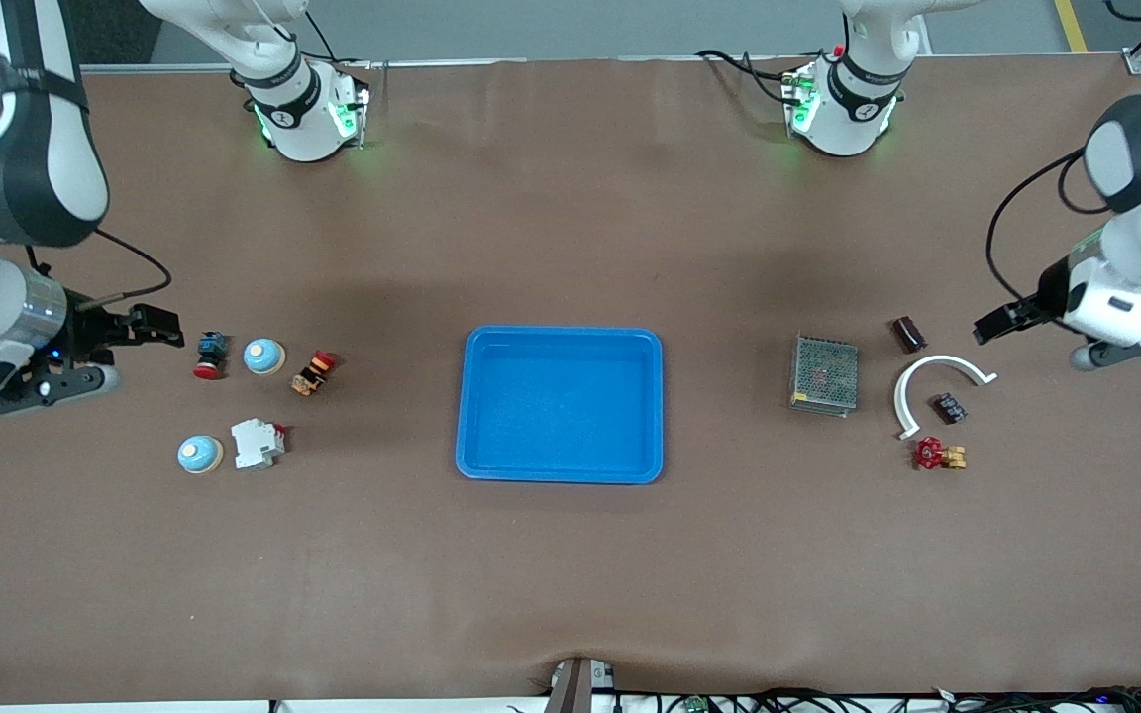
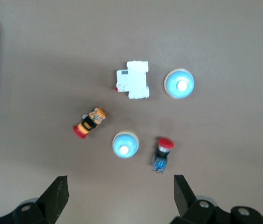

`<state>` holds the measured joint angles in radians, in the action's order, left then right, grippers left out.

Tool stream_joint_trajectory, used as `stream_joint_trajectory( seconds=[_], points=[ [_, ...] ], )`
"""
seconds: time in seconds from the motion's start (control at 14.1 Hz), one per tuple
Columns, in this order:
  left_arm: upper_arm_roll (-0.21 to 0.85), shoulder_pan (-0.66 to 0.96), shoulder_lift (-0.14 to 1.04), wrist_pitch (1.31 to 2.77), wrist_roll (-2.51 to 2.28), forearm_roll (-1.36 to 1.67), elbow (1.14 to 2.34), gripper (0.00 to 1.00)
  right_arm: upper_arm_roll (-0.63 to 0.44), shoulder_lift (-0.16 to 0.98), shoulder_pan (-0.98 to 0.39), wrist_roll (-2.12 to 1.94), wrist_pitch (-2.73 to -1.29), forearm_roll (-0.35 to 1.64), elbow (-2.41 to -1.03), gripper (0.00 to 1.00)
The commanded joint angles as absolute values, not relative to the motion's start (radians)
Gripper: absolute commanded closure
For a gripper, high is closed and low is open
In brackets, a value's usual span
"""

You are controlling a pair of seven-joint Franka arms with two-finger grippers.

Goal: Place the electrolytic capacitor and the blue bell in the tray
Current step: 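Grasp the blue bell with the right gripper while the left gripper grasps the capacitor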

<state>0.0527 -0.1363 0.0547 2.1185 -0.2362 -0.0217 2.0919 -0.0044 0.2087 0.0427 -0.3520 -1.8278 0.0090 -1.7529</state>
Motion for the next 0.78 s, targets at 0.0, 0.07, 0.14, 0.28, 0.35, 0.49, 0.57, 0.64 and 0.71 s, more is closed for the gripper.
stream_joint_trajectory(
  seconds=[0.0,0.07,0.14,0.28,0.35,0.49,0.57,0.64,0.71],
  points=[
    [0.058,-0.162,0.139,2.196,-0.224,-0.041,2.083,0.0,0.006,0.233,0.066,-0.441,-1.905,-0.02,-1.792,0.0],
    [0.058,-0.175,0.17,2.232,-0.224,-0.044,2.083,0.0,0.006,0.26,0.077,-0.487,-1.928,-0.021,-1.79,0.0],
    [0.058,-0.179,0.202,2.267,-0.225,-0.044,2.082,0.0,0.006,0.281,0.092,-0.547,-1.965,-0.023,-1.793,0.0],
    [0.058,-0.199,0.262,2.339,-0.225,-0.044,2.082,0.07,0.006,0.322,0.1,-0.624,-2.008,-0.037,-1.793,0.0],
    [0.058,-0.202,0.291,2.373,-0.225,-0.044,2.082,0.1,0.006,0.337,0.1,-0.658,-2.037,-0.05,-1.795,0.0],
    [0.06,-0.213,0.339,2.43,-0.238,-0.044,2.079,0.17,0.005,0.368,0.1,-0.737,-2.075,-0.058,-1.793,0.0],
    [0.058,-0.213,0.359,2.45,-0.241,-0.044,2.079,0.2,0.005,0.382,0.1,-0.77,-2.089,-0.067,-1.795,0.0],
    [0.058,-0.215,0.374,2.462,-0.242,-0.043,2.077,0.21,0.006,0.4,0.1,-0.8,-2.1,-0.072,-1.795,0.0],
    [0.058,-0.216,0.385,2.467,-0.242,-0.043,2.071,0.25,0.006,0.419,0.101,-0.842,-2.129,-0.074,-1.796,0.0]
  ],
)
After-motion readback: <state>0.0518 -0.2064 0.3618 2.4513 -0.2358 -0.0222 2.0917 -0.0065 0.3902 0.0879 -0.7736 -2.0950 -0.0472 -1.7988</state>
